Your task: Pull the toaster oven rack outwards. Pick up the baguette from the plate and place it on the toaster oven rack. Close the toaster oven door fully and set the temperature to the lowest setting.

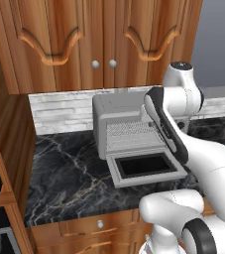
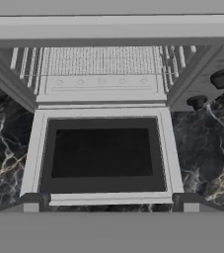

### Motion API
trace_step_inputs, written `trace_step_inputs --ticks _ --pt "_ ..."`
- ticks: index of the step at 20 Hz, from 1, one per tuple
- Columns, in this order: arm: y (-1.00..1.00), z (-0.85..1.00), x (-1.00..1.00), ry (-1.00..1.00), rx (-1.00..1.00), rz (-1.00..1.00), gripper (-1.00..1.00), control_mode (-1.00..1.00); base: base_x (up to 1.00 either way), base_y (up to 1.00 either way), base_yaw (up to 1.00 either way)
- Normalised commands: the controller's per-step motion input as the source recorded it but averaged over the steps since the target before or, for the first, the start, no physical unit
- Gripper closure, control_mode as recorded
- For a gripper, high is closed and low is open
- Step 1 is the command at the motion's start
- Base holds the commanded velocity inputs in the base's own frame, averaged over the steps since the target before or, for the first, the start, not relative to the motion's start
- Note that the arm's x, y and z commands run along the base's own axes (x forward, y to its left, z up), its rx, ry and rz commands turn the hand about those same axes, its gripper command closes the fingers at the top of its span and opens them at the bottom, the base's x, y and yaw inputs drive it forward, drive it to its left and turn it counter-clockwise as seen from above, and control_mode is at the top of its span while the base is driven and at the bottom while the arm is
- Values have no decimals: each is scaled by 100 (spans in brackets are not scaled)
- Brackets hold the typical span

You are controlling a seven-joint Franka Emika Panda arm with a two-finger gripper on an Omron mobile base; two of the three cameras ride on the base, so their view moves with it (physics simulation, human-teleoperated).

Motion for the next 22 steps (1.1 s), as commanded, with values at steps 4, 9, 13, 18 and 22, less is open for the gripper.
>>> trace_step_inputs --ticks 4,9,13,18,22 --pt "0 -21 -1 -9 0 -15 -100 -100 0 0 0" --pt "0 -33 0 -13 0 -13 -100 -100 0 0 0" --pt "0 -35 0 -17 -3 -9 -100 -100 0 0 0" --pt "-1 -19 0 -16 -2 -3 -100 -100 0 0 0" --pt "0 -16 10 -15 -9 0 -100 -100 0 0 0"
